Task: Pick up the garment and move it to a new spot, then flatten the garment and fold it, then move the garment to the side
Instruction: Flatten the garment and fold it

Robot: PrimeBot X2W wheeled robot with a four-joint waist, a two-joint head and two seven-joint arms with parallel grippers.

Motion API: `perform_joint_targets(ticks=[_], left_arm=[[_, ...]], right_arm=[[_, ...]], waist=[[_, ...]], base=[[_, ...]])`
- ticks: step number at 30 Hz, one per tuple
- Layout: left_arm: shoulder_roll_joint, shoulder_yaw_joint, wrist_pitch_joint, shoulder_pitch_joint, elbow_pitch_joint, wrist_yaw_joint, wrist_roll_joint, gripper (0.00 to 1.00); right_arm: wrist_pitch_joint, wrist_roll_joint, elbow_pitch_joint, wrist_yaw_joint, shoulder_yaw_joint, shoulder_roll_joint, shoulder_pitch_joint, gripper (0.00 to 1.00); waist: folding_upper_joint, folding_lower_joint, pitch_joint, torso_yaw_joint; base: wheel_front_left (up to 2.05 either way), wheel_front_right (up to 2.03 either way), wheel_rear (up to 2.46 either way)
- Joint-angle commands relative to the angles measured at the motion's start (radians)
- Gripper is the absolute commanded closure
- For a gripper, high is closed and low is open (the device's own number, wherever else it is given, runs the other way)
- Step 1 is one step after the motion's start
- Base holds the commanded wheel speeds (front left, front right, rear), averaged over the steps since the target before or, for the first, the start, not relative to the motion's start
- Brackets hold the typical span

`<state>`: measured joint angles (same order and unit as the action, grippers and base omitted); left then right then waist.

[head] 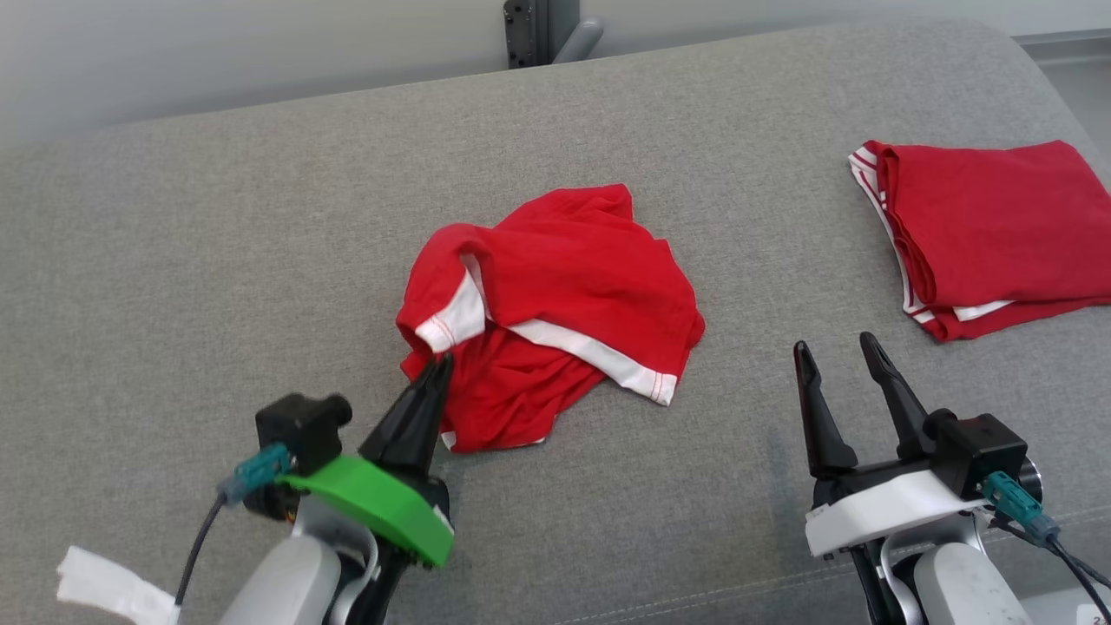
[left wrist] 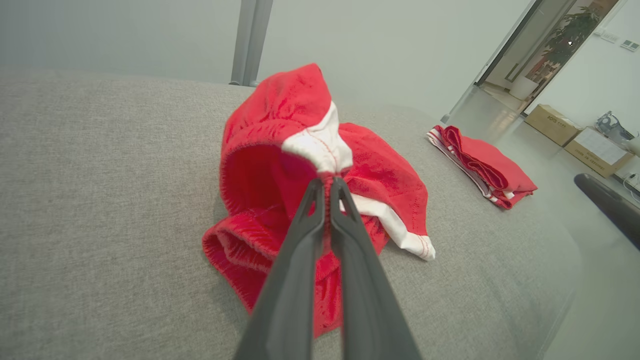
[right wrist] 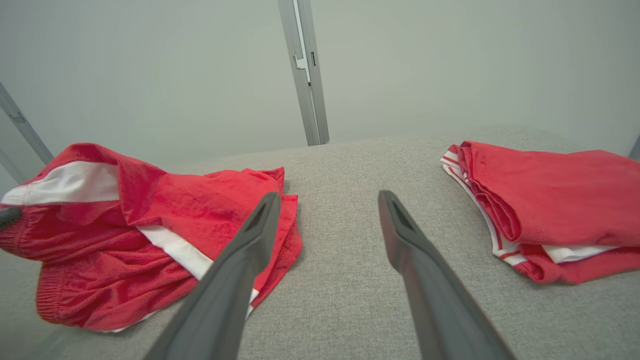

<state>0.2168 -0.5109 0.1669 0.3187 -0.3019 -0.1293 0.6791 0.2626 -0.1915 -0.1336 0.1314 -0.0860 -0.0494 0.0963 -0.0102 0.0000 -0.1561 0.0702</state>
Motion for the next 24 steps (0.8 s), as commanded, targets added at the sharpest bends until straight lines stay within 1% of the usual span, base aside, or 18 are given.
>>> perform_joint_targets(ticks=[1, 3, 6, 8, 10, 12, 17, 21, 24], left_arm=[[0.010, 0.002, -0.005, -0.047, 0.023, 0.004, 0.013, 1.00], [0.021, 0.013, -0.004, -0.107, 0.055, 0.019, 0.036, 1.00], [0.024, 0.017, -0.013, -0.180, 0.084, 0.039, 0.060, 1.00], [0.027, 0.021, -0.017, -0.212, 0.084, 0.054, 0.073, 1.00], [0.027, 0.022, -0.025, -0.240, 0.073, 0.060, 0.091, 1.00], [0.031, 0.026, -0.037, -0.260, 0.049, 0.066, 0.108, 1.00], [0.035, 0.044, -0.028, -0.273, -0.039, 0.069, 0.128, 1.00], [0.018, 0.046, -0.011, -0.243, -0.131, 0.060, 0.132, 1.00], [0.001, 0.036, 0.014, -0.213, -0.203, 0.059, 0.111, 1.00]], right_arm=[[0.003, 0.002, 0.000, -0.002, 0.007, -0.002, -0.015, 0.00], [0.003, 0.008, -0.004, -0.002, 0.005, -0.002, -0.018, 0.00], [0.003, 0.008, -0.012, -0.002, 0.001, -0.002, -0.024, 0.00], [0.003, 0.007, -0.017, -0.002, -0.004, -0.002, -0.025, 0.00], [0.003, 0.004, -0.022, -0.002, -0.009, -0.002, -0.026, 0.00], [0.003, 0.003, -0.028, -0.002, -0.012, -0.002, -0.026, 0.00], [0.003, 0.004, -0.039, -0.002, -0.019, -0.002, -0.029, 0.00], [0.003, 0.008, -0.047, -0.002, -0.019, -0.002, -0.030, 0.00], [0.003, 0.006, -0.051, -0.002, -0.020, -0.002, -0.026, 0.00]], waist=[[0.0102, 0.0000, 0.007, -0.013], [0.0102, 0.0000, 0.012, -0.021], [0.0102, 0.0000, 0.021, -0.034], [0.0102, 0.0000, 0.028, -0.041], [0.0102, 0.0000, 0.035, -0.046], [0.0102, 0.0000, 0.041, -0.049], [0.0102, 0.0000, 0.053, -0.047], [0.0102, 0.0000, 0.059, -0.043], [0.0102, 0.0000, 0.059, -0.036]], base=[[0.00, 0.00, 0.00], [0.00, 0.00, 0.00], [0.00, 0.00, 0.00], [0.00, 0.00, 0.00], [0.00, 0.00, 0.00], [0.00, 0.00, 0.00], [0.00, 0.00, 0.00], [0.00, 0.00, 0.00], [0.00, 0.00, 0.00]])
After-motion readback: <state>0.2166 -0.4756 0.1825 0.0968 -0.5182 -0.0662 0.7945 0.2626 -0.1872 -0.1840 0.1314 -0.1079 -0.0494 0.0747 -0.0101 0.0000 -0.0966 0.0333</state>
